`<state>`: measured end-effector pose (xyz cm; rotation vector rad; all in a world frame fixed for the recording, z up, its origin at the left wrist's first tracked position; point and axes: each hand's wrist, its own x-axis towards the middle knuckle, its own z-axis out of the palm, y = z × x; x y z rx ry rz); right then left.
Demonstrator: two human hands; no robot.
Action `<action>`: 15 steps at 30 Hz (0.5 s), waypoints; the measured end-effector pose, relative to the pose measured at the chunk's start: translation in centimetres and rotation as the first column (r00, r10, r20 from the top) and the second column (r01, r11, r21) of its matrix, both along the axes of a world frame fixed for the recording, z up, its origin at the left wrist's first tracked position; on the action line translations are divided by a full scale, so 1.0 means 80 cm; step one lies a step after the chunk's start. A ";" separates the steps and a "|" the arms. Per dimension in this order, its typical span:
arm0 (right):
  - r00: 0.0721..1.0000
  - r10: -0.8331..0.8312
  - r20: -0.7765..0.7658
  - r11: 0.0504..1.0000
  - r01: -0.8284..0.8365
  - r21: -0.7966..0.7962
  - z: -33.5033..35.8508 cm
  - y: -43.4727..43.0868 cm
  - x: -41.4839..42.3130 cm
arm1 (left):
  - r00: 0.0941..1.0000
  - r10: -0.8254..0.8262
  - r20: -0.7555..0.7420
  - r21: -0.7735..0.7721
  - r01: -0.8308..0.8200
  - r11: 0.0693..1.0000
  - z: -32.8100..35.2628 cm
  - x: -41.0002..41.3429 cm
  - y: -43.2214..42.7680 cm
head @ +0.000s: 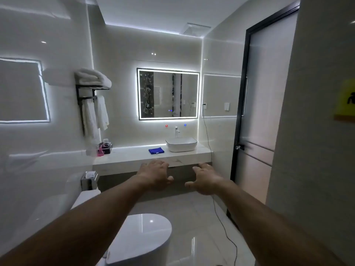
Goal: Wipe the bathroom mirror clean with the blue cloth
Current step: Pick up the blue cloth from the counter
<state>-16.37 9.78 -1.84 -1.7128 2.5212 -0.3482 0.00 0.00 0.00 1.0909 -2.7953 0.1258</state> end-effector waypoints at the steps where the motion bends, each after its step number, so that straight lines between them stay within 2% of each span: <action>1: 1.000 -0.012 0.004 1.000 0.012 0.004 -0.002 -0.005 -0.005 | 1.000 -0.002 0.008 0.007 0.002 1.000 -0.002 -0.007 -0.006; 15: 1.000 0.001 -0.030 1.000 -0.001 -0.020 -0.016 -0.124 -0.191 | 0.997 0.075 0.016 0.040 -0.076 0.996 -0.005 -0.187 -0.108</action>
